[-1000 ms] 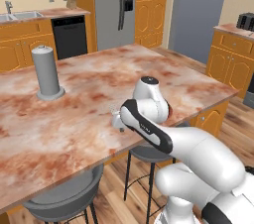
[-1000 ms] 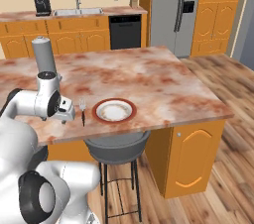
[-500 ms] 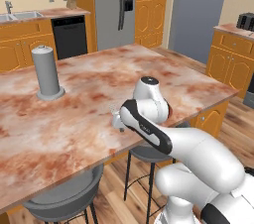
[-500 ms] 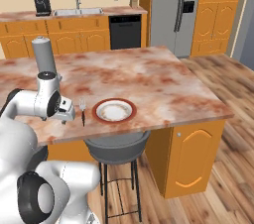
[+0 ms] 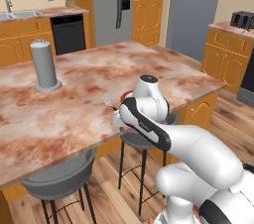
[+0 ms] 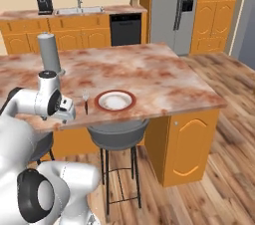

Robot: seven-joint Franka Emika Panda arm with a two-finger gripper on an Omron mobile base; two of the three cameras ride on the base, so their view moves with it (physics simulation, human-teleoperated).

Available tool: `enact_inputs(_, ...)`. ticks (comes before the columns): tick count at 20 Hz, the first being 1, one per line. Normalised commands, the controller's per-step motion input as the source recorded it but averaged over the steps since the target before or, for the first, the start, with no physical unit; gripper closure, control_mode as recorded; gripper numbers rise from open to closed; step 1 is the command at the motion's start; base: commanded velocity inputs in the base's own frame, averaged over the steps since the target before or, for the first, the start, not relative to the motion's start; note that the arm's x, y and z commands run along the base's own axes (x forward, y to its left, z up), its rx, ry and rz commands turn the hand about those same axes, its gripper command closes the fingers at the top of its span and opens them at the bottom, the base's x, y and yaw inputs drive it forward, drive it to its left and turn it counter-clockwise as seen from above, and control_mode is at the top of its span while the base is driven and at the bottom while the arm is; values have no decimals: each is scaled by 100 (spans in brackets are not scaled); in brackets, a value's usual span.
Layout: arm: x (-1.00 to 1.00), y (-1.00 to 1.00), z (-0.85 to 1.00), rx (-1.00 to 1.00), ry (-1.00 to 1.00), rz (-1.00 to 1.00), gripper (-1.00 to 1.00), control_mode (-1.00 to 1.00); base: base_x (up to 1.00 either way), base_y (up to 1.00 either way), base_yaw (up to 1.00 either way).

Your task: Take the fork and place it on the left side of the plate. Then take the spoon and place it on the right side of the plate. Make sure they're directly next to the plate.

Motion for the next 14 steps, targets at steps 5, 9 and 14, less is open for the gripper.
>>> enact_inputs(5,0,0,0,0,0,0,-100,100,-93,-33,-19)
enact_inputs(9,0,0,0,0,0,0,-100,100,-13,-71,-57)
enact_inputs(14,0,0,0,0,0,0,-100,100,0,-46,-70)
